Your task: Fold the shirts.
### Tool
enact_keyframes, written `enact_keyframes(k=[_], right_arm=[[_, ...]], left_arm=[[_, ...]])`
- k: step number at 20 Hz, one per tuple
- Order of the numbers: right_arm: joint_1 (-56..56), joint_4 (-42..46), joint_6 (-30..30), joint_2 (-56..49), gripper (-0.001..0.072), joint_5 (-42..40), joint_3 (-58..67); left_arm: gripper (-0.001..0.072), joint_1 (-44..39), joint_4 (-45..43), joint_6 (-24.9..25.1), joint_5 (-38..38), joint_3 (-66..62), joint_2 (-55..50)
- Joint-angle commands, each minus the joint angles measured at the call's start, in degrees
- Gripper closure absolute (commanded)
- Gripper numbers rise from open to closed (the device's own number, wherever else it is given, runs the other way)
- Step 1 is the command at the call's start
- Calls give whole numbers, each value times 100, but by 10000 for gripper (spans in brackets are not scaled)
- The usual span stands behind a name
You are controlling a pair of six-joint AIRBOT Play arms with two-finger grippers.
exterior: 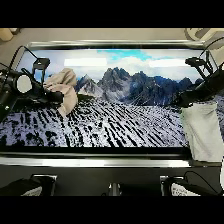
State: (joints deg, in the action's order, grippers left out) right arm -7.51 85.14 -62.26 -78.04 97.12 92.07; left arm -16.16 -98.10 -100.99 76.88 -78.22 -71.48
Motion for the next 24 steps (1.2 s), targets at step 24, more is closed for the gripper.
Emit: enact_keyframes(k=[24], right_arm=[[4, 4, -9, -7, 43, -389, 7]], left_arm=[[109, 2, 107, -127, -684, 4, -133]])
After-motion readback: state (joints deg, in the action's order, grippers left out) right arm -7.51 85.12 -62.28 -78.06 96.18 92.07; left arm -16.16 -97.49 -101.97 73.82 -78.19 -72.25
